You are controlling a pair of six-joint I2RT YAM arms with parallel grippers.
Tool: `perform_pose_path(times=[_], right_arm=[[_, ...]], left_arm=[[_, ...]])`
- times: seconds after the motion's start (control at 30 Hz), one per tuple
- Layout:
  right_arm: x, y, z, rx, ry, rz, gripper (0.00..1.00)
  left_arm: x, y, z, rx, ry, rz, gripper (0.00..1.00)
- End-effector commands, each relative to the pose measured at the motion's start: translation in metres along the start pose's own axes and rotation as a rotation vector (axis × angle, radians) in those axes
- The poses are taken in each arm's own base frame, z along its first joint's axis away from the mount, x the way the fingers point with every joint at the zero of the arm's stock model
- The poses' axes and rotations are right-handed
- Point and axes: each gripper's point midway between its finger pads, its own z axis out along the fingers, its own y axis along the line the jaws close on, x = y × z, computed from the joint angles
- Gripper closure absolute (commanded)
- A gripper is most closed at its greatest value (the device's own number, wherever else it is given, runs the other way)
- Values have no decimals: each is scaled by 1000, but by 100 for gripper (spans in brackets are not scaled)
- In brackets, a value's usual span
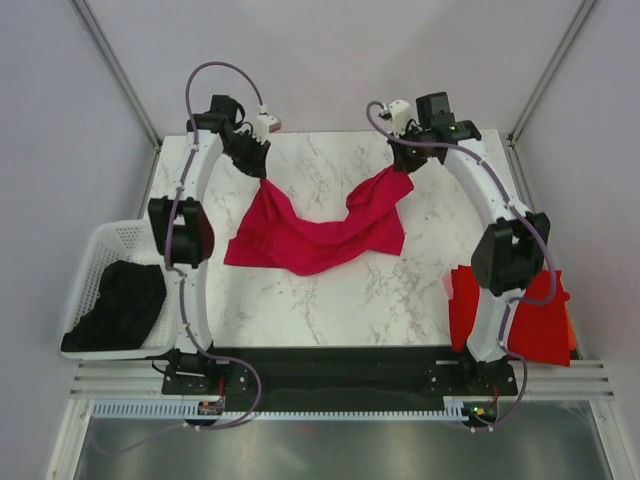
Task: Fold and stack the t-shirts
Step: Flatten the tshirt out
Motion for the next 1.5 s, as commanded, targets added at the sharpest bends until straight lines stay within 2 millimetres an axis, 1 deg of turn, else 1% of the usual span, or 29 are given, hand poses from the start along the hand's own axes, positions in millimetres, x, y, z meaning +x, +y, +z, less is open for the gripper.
perform_pose_path(times=[0.0, 0.03, 0.07, 0.1, 0.13, 0.17, 0.2, 0.23, 0.27, 0.33, 0.37, 0.4, 0.43, 0.6, 0.63, 0.77, 0.8, 0.9, 1.0, 1.03, 1.07, 1.17, 1.27, 1.3, 1.33, 1.37, 1.4, 1.43, 1.47], right_arm=[[-42, -46, 27, -18, -130, 98, 100], [-40, -50, 39, -23, -121, 97, 100], [-32, -54, 58, -34, -100, 105, 100], [-37, -56, 61, -36, -113, 96, 100], [-32, -56, 70, -54, -103, 101, 100], [-32, -55, 72, -65, -105, 102, 100], [-28, -53, 75, -79, -100, 105, 100], [-24, -51, 79, -96, -92, 107, 100], [-20, -49, 81, -111, -88, 98, 100], [-8, -49, 89, -121, -69, 103, 100], [-3, -50, 91, -124, -63, 114, 100], [0, -50, 94, -129, -59, 129, 100], [3, -51, 95, -135, -54, 152, 100], [5, -48, 101, -163, -56, 190, 100], [6, -49, 101, -159, -55, 191, 100], [7, -49, 100, -157, -56, 206, 100], [7, -48, 100, -160, -59, 205, 100], [14, -48, 103, -159, -41, 211, 100], [16, -49, 105, -157, -37, 212, 100], [15, -48, 104, -158, -39, 213, 100], [14, -48, 105, -158, -41, 211, 100], [12, -50, 103, -154, -47, 205, 100], [10, -54, 97, -146, -54, 205, 100], [6, -57, 91, -141, -69, 207, 100], [5, -61, 86, -136, -78, 212, 100], [4, -61, 83, -138, -84, 215, 100], [-2, -62, 75, -134, -101, 213, 100], [0, -63, 71, -134, -101, 220, 100], [-1, -62, 66, -138, -106, 223, 100]], left_arm=[[-33, 70, -3, -242, -44, -25, 65], [-50, 80, -16, -306, -82, -20, 62], [-55, 74, -21, -315, -90, -31, 60], [-58, 61, -22, -281, -101, -43, 57], [-39, 48, -7, -233, -51, -64, 56], [-39, 28, 1, -204, -35, -47, 55], [-48, 10, -18, -207, -65, -2, 54], [-16, -8, 4, -153, 16, -17, 53], [-20, -23, 15, -148, 18, 26, 52], [-4, -33, 30, -158, 88, 39, 50], [-5, -40, 39, -157, 104, 30, 50], [2, -34, 49, -183, 139, 17, 48], [-4, -36, 53, -199, 143, 32, 48], [-1, -15, 71, -278, 187, 76, 46], [4, -10, 79, -289, 209, 73, 46], [-1, 7, 84, -351, 212, 65, 46], [-11, 10, 82, -361, 189, 70, 46], [-10, 20, 86, -405, 203, 65, 46], [-5, 24, 89, -416, 220, 64, 53], [-5, 23, 88, -413, 216, 58, 57], [-9, 20, 85, -404, 202, 56, 65], [-11, 14, 75, -393, 182, 25, 71], [-24, 3, 48, -398, 137, 23, 79], [-30, -1, 29, -410, 114, 24, 82], [-33, -6, 22, -392, 93, 22, 84], [-35, -10, 13, -394, 80, 24, 89], [-29, -14, 8, -387, 89, 17, 91], [-36, -18, -12, -398, 55, 28, 92], [-35, -22, -17, -388, 47, 31, 96]])
